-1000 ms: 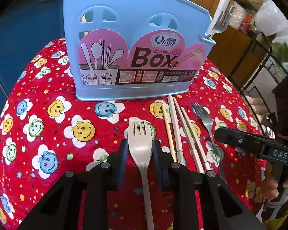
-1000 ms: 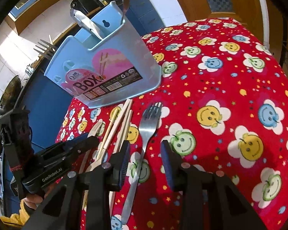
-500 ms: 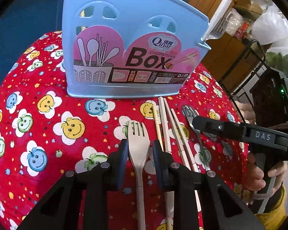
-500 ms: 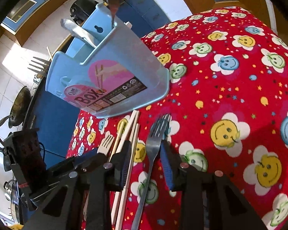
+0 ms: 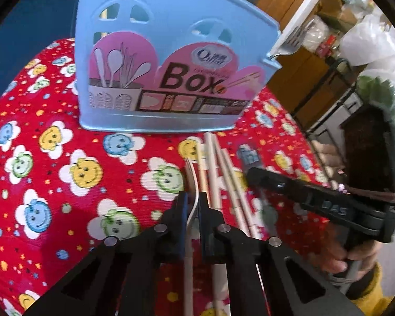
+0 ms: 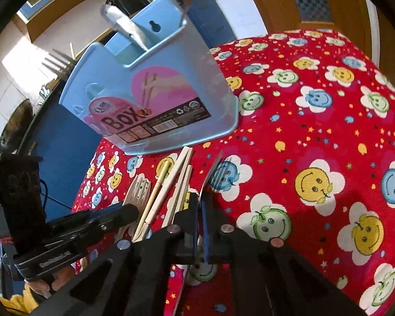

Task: Organize utensils
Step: 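Lift the white fork with the left tool while the right tool grasps the silver fork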

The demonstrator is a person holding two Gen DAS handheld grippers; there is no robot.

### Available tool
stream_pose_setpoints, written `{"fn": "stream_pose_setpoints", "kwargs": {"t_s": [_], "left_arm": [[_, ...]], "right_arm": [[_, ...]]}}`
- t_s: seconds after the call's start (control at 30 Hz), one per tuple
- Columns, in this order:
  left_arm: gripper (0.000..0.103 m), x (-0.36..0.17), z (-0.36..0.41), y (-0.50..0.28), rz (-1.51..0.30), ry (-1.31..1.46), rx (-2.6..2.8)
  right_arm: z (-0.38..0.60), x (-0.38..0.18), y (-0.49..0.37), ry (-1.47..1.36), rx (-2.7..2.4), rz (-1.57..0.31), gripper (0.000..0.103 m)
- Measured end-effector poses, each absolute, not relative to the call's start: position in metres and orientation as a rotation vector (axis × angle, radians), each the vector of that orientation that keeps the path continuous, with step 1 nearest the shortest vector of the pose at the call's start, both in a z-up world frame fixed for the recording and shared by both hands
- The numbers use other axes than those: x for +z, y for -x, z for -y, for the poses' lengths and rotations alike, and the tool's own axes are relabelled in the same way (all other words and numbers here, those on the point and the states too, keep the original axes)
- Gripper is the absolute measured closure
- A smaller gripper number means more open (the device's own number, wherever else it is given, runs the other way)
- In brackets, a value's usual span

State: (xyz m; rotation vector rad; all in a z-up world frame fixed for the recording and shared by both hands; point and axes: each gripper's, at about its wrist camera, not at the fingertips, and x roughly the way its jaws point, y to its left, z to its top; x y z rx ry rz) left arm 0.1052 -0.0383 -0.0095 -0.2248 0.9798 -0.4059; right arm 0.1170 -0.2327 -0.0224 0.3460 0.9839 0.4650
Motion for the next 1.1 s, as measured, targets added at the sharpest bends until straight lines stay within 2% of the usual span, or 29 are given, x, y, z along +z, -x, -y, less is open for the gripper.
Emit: {"fn": "stream_pose_setpoints", "kwargs": {"t_s": [0.33, 0.6, 1.1], "left_arm": [[0.097, -0.013, 0.047, -0.121, -1.016, 0.195, -0.412], [0.099, -0.006, 0.035, -0.115, -0.976, 0.213, -0.407], [0.099, 0.044, 0.004, -0.068, -0.762, 0.230, -0.411]], "right_arm": [[0.224, -0.022, -0.132, -0.281, 0.483, -1.058, 0.097], [0.229, -0.024, -0.140, -0.347, 0.469, -1.084, 0.099], [0.232, 0.037, -0.068, -0.347, 0.454, -0.733, 0.100]]}}
